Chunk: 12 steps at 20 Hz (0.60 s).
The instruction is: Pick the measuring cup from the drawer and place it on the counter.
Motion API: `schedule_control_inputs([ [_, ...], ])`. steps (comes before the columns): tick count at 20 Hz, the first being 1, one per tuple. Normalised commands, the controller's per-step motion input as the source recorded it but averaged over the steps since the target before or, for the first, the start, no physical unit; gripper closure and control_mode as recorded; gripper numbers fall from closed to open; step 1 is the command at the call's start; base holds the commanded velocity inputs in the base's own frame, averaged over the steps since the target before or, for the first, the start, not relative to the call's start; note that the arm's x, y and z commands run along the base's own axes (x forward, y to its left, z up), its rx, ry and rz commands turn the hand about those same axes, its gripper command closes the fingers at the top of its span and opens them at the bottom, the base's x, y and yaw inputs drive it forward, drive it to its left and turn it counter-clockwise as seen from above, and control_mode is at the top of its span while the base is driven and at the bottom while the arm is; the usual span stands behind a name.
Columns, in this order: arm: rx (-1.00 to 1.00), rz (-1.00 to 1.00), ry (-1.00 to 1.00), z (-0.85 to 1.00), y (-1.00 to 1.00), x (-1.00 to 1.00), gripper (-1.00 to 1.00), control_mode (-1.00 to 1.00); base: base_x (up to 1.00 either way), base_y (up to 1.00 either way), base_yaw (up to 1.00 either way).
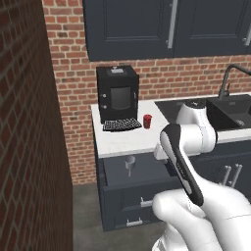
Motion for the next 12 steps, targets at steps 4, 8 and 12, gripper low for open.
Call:
schedule_control_inputs([
  [4,0.04,0.0,0.01,-0.27,0.0,0.68,-1.0,-1.0,0.0,0.0,0.0],
  [8,0.02,0.0,0.03,-0.54,0.0,0.68,-1.0,-1.0,0.0,0.0,0.0],
  [12,0.0,0.0,0.01,-0.62,0.0,0.38,-1.0,-1.0,0.0,0.0,0.0],
])
